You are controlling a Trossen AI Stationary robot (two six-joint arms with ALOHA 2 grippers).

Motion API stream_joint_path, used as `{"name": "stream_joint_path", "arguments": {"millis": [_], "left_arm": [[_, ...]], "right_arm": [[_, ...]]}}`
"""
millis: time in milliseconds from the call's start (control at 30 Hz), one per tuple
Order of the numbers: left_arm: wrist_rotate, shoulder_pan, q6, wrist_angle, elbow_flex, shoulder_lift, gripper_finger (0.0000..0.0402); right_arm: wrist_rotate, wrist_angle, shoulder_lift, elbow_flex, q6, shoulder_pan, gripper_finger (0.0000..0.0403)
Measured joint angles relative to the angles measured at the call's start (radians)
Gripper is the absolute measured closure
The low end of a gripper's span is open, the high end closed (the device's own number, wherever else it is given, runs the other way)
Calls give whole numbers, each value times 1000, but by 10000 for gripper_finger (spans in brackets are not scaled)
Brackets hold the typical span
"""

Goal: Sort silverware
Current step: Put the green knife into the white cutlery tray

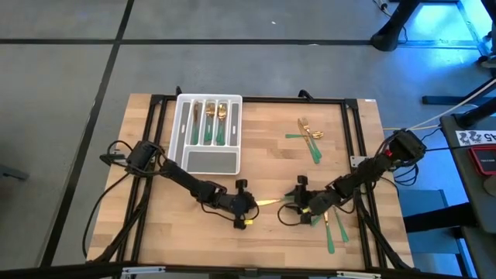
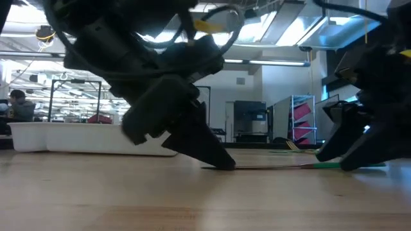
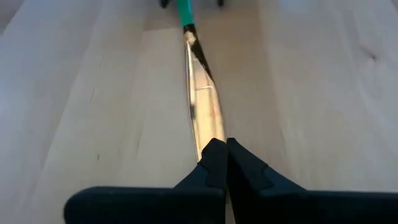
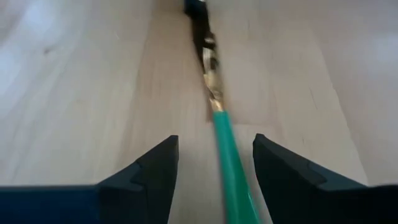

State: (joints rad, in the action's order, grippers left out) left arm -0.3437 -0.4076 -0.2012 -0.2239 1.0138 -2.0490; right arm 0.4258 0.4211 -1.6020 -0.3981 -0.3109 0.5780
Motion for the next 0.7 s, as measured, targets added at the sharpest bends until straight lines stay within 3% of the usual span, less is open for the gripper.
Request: {"name": "stream_joint_path", "arguments": {"millis": [233,400,700], "left_arm": [[-12,-43,79,32,-6,87,400],[-79,-63,122,16,-3,122,400],[-111,-72,126,8,-2,125,401]], "right_arm": [[-24,-98,65,0,-55,-3,199],[-77,-232,125,0,-125,-3,198],[-93,-177,82,0,-125,-3,207]]}}
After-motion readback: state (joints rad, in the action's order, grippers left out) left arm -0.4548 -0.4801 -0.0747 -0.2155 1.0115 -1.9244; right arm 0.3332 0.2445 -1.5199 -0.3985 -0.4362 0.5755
